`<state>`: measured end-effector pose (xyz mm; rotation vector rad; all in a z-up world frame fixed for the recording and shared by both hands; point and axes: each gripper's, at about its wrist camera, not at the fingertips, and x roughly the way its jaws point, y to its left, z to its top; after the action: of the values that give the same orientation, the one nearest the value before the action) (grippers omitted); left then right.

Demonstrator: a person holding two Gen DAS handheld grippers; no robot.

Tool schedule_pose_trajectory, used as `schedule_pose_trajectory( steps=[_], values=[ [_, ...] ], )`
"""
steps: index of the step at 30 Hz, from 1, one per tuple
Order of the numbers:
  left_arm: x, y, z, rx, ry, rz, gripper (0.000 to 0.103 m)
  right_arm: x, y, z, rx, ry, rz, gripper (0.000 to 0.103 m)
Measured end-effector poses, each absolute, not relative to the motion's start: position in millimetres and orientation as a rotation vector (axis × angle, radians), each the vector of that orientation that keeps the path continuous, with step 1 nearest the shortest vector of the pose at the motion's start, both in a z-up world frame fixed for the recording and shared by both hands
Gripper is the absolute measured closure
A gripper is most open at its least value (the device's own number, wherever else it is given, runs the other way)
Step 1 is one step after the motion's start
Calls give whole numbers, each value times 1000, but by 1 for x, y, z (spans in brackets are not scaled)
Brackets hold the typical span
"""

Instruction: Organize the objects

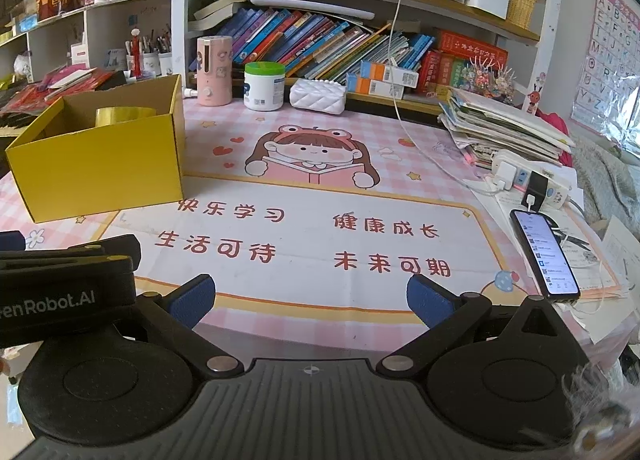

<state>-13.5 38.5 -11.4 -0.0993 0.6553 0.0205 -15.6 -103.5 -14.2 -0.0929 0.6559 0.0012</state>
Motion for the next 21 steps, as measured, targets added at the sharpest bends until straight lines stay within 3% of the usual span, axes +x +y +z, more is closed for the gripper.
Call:
schedule_pose_trajectory(
  steps=[21],
  values=[
    [-17,38,-5,-85,632,36,0,-19,-103,-13,-72,635,11,0]
  ],
)
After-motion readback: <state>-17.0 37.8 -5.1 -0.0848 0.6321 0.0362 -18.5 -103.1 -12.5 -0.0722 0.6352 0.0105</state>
